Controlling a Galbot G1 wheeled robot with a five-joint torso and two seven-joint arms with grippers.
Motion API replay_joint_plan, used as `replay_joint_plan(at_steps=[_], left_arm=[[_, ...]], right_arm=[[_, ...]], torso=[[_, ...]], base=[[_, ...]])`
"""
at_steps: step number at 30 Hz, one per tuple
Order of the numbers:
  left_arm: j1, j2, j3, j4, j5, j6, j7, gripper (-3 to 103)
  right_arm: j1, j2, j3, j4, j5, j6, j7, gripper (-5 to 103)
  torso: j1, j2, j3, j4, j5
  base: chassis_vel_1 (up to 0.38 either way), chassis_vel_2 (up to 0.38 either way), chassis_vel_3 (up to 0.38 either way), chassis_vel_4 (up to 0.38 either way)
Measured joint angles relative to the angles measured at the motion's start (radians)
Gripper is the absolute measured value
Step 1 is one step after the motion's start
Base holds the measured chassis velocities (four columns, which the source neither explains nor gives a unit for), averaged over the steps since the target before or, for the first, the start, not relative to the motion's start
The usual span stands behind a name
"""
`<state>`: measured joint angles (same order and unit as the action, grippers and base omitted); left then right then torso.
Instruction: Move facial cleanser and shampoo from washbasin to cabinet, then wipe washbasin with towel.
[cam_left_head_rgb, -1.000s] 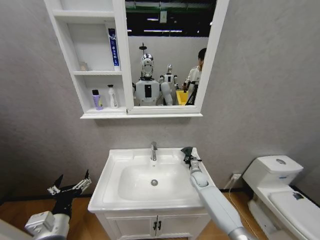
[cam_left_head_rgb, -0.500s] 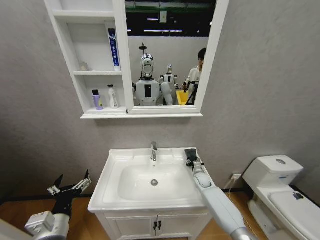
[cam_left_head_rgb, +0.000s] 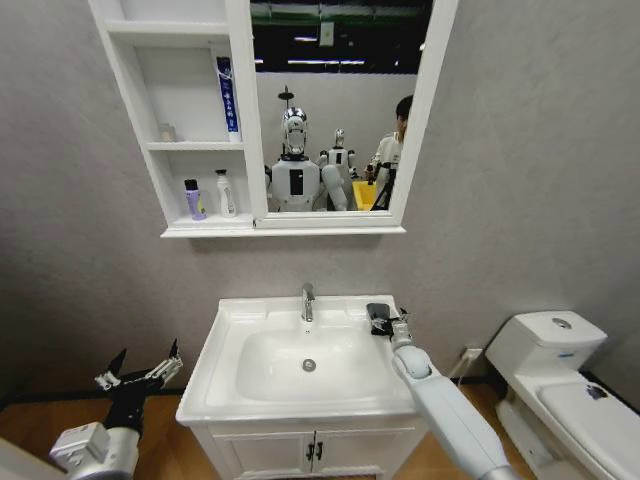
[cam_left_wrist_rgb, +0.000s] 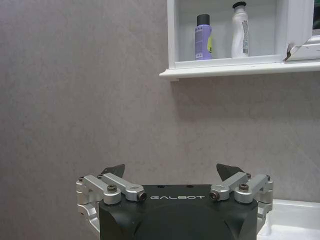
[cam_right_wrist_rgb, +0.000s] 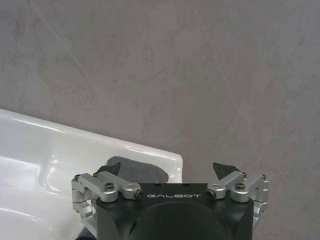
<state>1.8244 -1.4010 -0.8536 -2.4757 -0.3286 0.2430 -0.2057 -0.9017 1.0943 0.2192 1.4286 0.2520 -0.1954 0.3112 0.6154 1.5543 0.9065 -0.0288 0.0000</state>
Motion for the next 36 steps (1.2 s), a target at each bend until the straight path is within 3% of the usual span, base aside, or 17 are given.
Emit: replay_joint_plan(at_steps=[4, 6, 11, 12, 14, 16, 17, 20, 27, 36], left_arm=[[0.000, 0.000, 0.000, 0.000, 0.000, 0.000, 0.000, 100], [0.000, 0.000, 0.000, 0.000, 0.000, 0.000, 0.000, 100], [0.000, 0.000, 0.000, 0.000, 0.000, 0.000, 0.000, 100], [0.000, 0.000, 0.000, 0.000, 0.000, 0.000, 0.000, 100], [0.000, 0.000, 0.000, 0.000, 0.000, 0.000, 0.000, 100], [0.000, 0.000, 0.000, 0.000, 0.000, 0.000, 0.000, 100], [0.000, 0.000, 0.000, 0.000, 0.000, 0.000, 0.000, 100], [0.000, 0.000, 0.000, 0.000, 0.000, 0.000, 0.000, 100], [0.000, 0.000, 0.000, 0.000, 0.000, 0.000, 0.000, 100], [0.000, 0.000, 0.000, 0.000, 0.000, 0.000, 0.000, 100]], right_arm=[[-0.048, -0.016, 0.016, 0.081, 0.000, 0.000, 0.021, 100], [-0.158, -0.033, 0.047, 0.260, 0.010, -0.003, 0.052, 100], [-0.274, -0.016, 0.078, 0.396, 0.008, -0.008, 0.077, 100], [-0.324, 0.003, 0.091, 0.438, 0.001, -0.011, 0.087, 100], [-0.599, 0.127, 0.137, 0.700, -0.077, -0.041, 0.122, 100], [-0.607, 0.130, 0.137, 0.707, -0.083, -0.041, 0.122, 100], [-0.683, 0.160, 0.139, 0.761, -0.147, -0.029, 0.110, 100], [-0.730, 0.188, 0.128, 0.789, -0.205, -0.009, 0.100, 100], [-0.796, 0.232, 0.087, 0.815, -0.288, 0.020, 0.079, 100], [-0.804, 0.253, 0.074, 0.819, -0.318, 0.037, 0.064, 100]], torso=[[0.000, 0.000, 0.000, 0.0001, 0.0002], [0.000, 0.000, 0.000, -0.0001, -0.0001], [0.000, 0.000, 0.000, 0.0002, -0.0003], [0.000, 0.000, 0.000, 0.0002, -0.0002], [0.000, 0.000, 0.000, 0.0000, -0.0004], [0.000, 0.000, 0.000, -0.0002, -0.0004], [0.000, 0.000, 0.000, -0.0003, -0.0004], [0.000, 0.000, 0.000, -0.0001, 0.0000], [0.000, 0.000, 0.000, 0.0002, 0.0000], [0.000, 0.000, 0.000, 0.0000, -0.0001]], base=[[0.000, 0.000, 0.000, 0.000], [0.000, 0.000, 0.000, 0.000], [0.000, 0.000, 0.000, 0.000], [0.000, 0.000, 0.000, 0.000], [0.000, 0.000, 0.000, 0.000], [0.000, 0.000, 0.000, 0.000], [0.025, -0.057, -0.056, 0.011], [0.057, -0.065, -0.059, 0.030], [0.126, -0.126, -0.119, 0.127], [0.235, -0.243, -0.219, 0.229]])
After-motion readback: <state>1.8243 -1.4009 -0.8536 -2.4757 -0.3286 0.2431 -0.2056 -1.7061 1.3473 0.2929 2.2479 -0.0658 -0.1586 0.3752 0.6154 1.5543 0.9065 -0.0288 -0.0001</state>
